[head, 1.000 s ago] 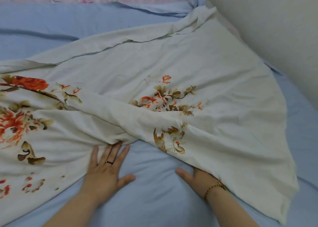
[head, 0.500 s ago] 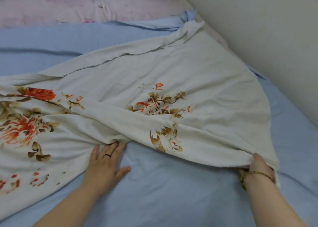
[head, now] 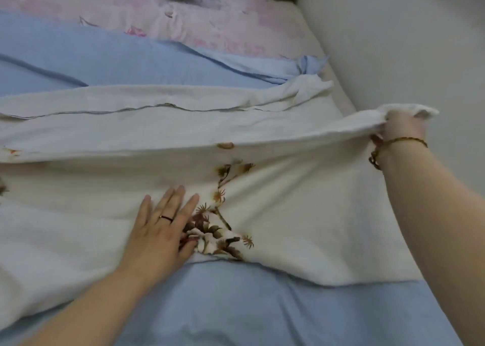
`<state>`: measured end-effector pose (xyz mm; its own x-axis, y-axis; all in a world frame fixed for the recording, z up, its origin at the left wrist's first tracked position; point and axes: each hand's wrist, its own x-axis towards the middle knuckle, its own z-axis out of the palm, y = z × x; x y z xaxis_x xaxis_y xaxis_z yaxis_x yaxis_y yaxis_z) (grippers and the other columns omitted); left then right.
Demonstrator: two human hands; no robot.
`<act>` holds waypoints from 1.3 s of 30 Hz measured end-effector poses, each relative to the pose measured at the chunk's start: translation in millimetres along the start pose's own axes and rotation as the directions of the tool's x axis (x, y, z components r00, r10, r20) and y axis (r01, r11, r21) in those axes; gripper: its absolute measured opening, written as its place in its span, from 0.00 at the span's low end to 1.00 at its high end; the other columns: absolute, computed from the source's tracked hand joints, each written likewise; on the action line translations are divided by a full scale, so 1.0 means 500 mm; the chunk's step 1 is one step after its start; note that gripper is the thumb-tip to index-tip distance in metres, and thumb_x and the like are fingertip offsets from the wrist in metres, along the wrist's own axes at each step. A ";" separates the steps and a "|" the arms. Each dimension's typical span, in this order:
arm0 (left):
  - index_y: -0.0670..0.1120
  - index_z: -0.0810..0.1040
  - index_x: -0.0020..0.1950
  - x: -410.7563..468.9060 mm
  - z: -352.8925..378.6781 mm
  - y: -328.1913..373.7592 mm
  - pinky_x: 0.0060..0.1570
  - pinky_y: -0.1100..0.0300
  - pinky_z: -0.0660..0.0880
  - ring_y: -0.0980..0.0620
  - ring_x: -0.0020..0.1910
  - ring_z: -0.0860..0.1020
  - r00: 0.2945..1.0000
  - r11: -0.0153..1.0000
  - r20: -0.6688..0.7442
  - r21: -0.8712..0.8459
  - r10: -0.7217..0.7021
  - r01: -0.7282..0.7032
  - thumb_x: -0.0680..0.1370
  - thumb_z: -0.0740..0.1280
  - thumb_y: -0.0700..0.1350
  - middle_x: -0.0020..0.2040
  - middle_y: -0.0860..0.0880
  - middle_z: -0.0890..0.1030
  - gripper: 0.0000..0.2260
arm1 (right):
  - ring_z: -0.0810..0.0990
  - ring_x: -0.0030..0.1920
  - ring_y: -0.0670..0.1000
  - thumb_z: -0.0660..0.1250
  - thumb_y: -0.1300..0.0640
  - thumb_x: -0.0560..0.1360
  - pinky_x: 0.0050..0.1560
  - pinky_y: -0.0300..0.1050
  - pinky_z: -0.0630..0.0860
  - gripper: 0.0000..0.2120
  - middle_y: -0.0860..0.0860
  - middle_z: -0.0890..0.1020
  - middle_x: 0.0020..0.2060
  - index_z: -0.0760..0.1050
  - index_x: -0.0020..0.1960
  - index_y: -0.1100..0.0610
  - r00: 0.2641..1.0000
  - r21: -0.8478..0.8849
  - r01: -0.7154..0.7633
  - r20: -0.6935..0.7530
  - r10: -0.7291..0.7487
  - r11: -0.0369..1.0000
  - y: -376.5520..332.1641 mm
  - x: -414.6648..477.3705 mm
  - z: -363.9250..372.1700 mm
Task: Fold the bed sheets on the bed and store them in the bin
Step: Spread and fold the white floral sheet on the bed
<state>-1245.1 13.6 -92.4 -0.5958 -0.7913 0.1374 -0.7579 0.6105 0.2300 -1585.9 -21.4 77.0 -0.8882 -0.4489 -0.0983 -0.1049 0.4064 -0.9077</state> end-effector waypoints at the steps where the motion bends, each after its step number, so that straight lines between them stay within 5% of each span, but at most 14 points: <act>1: 0.47 0.62 0.71 0.018 0.003 0.005 0.72 0.56 0.38 0.49 0.73 0.55 1.000 1.000 -0.015 -0.017 0.010 -0.010 0.70 0.59 0.60 0.67 0.40 0.73 0.32 | 0.73 0.50 0.49 0.54 0.57 0.79 0.50 0.41 0.69 0.21 0.51 0.75 0.55 0.61 0.71 0.59 0.998 0.007 0.016 0.065 -0.017 1.000 -0.016 0.039 0.030; 4: 0.52 0.49 0.77 0.038 0.030 0.035 0.72 0.52 0.43 0.55 0.76 0.41 0.980 0.980 0.005 0.010 0.201 -0.201 0.71 0.53 0.65 0.76 0.48 0.55 0.37 | 0.66 0.69 0.51 0.56 0.43 0.77 0.66 0.47 0.62 0.30 0.51 0.66 0.70 0.56 0.74 0.53 0.945 -0.058 0.076 0.323 -0.054 0.995 0.000 0.086 0.093; 7: 0.52 0.58 0.74 0.042 0.061 0.076 0.71 0.50 0.46 0.55 0.76 0.40 0.947 0.949 0.079 0.008 0.312 -0.314 0.66 0.55 0.66 0.72 0.49 0.64 0.38 | 0.59 0.73 0.53 0.59 0.42 0.76 0.72 0.49 0.56 0.34 0.51 0.59 0.74 0.50 0.76 0.53 0.910 -0.299 0.172 0.414 -0.035 0.939 0.083 0.056 0.061; 10: 0.49 0.65 0.68 0.045 0.075 0.103 0.70 0.51 0.48 0.52 0.76 0.50 0.954 0.961 0.117 -0.023 0.277 -0.277 0.65 0.55 0.64 0.67 0.46 0.72 0.35 | 0.61 0.72 0.56 0.62 0.48 0.77 0.71 0.50 0.57 0.30 0.54 0.62 0.72 0.57 0.74 0.56 0.986 -0.470 0.125 0.153 -0.058 0.874 0.216 0.000 -0.055; 12: 0.48 0.68 0.66 0.040 0.078 0.129 0.69 0.51 0.49 0.49 0.68 0.63 0.953 0.959 0.109 -0.031 0.284 -0.282 0.66 0.55 0.61 0.63 0.44 0.77 0.31 | 0.63 0.70 0.60 0.63 0.49 0.76 0.70 0.52 0.59 0.28 0.58 0.66 0.70 0.61 0.71 0.60 0.994 -0.517 -0.106 -0.088 0.071 0.849 0.299 -0.035 -0.140; 15: 0.47 0.78 0.56 0.046 0.084 0.159 0.64 0.53 0.57 0.47 0.57 0.69 0.938 0.939 0.036 -0.015 0.344 -0.344 0.65 0.60 0.55 0.52 0.43 0.83 0.23 | 0.72 0.62 0.61 0.63 0.50 0.76 0.65 0.53 0.68 0.28 0.60 0.71 0.65 0.63 0.69 0.65 0.910 -0.279 -0.408 -0.205 0.361 0.869 0.367 -0.067 -0.202; 17: 0.47 0.79 0.47 0.078 0.080 0.169 0.49 0.57 0.66 0.48 0.44 0.74 0.941 0.943 0.071 0.015 0.331 -0.333 0.55 0.74 0.52 0.40 0.47 0.82 0.22 | 0.77 0.45 0.56 0.63 0.49 0.76 0.47 0.47 0.78 0.27 0.58 0.75 0.53 0.64 0.69 0.65 0.869 -0.027 -0.492 -0.080 0.489 0.870 0.359 -0.068 -0.193; 19: 0.46 0.81 0.46 0.116 0.050 0.193 0.34 0.59 0.71 0.49 0.33 0.78 0.945 0.964 0.211 0.041 0.250 -0.264 0.49 0.80 0.47 0.35 0.49 0.80 0.26 | 0.76 0.42 0.54 0.64 0.51 0.76 0.46 0.47 0.78 0.25 0.54 0.74 0.49 0.63 0.69 0.60 0.843 0.216 -0.536 0.081 0.532 0.816 0.332 -0.058 -0.165; 21: 0.48 0.72 0.64 0.142 0.020 0.219 0.36 0.61 0.73 0.47 0.43 0.80 0.931 0.981 0.338 0.078 0.140 -0.176 0.68 0.71 0.41 0.48 0.47 0.80 0.24 | 0.75 0.55 0.57 0.65 0.53 0.76 0.58 0.54 0.74 0.28 0.53 0.72 0.55 0.59 0.72 0.57 0.832 0.295 -0.546 0.081 0.549 0.784 0.323 -0.034 -0.140; 23: 0.54 0.56 0.75 0.141 0.028 0.232 0.47 0.57 0.72 0.47 0.57 0.76 0.877 0.985 0.464 0.050 0.126 -0.168 0.78 0.56 0.38 0.62 0.48 0.74 0.27 | 0.71 0.64 0.58 0.62 0.55 0.77 0.65 0.53 0.68 0.27 0.55 0.71 0.64 0.58 0.73 0.59 0.846 0.155 -0.513 -0.076 0.527 0.845 0.320 -0.010 -0.136; 30: 0.61 0.51 0.74 0.070 -0.018 0.354 0.51 0.57 0.69 0.46 0.62 0.73 0.757 0.931 0.541 -0.223 0.366 -0.290 0.81 0.54 0.50 0.66 0.49 0.72 0.23 | 0.73 0.63 0.59 0.54 0.62 0.79 0.54 0.46 0.69 0.17 0.61 0.74 0.64 0.70 0.64 0.68 0.870 -0.065 -0.327 -0.411 0.273 0.943 0.330 -0.014 -0.296; 34: 0.60 0.51 0.75 0.004 -0.010 0.445 0.49 0.53 0.70 0.41 0.61 0.73 0.613 0.849 0.587 -0.368 0.529 -0.380 0.81 0.54 0.49 0.66 0.44 0.72 0.24 | 0.73 0.63 0.60 0.55 0.62 0.78 0.60 0.49 0.69 0.17 0.63 0.74 0.63 0.70 0.63 0.69 0.838 -0.074 -0.326 -0.484 0.252 0.943 0.355 -0.072 -0.421; 39: 0.63 0.54 0.73 -0.084 0.009 0.519 0.60 0.52 0.71 0.44 0.65 0.72 0.512 0.779 0.587 -0.469 0.627 -0.416 0.80 0.55 0.51 0.68 0.47 0.72 0.23 | 0.74 0.61 0.61 0.57 0.60 0.78 0.61 0.52 0.70 0.17 0.63 0.75 0.61 0.71 0.62 0.69 0.794 -0.054 -0.366 -0.539 0.281 0.929 0.390 -0.164 -0.557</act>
<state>-1418.0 205.4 -42.9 -0.9364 -0.0028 -0.3509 -0.2176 0.7892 0.5743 -1658.1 316.2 21.9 -0.9758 0.1868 -0.1134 0.2032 0.5846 -0.7855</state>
